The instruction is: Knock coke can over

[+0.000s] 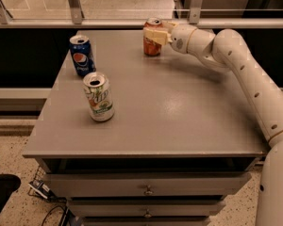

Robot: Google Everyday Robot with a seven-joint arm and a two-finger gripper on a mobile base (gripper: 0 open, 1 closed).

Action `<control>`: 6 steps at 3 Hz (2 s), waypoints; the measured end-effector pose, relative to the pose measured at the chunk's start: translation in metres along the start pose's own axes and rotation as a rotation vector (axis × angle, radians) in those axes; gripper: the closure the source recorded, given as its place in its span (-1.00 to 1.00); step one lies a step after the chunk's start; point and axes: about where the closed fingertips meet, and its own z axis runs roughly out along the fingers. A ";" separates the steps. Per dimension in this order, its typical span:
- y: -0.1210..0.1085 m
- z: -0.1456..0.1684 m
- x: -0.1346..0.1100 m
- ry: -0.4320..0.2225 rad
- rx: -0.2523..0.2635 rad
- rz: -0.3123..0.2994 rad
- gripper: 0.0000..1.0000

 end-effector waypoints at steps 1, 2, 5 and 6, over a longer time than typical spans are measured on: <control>0.002 0.003 0.000 0.000 -0.005 0.001 0.71; 0.004 0.005 0.001 0.000 -0.009 0.002 1.00; 0.016 -0.006 -0.033 0.195 0.005 -0.091 1.00; 0.024 -0.017 -0.048 0.345 0.017 -0.150 1.00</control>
Offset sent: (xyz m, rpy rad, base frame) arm 0.0000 0.0027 -0.0001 0.0004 0.0003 0.0036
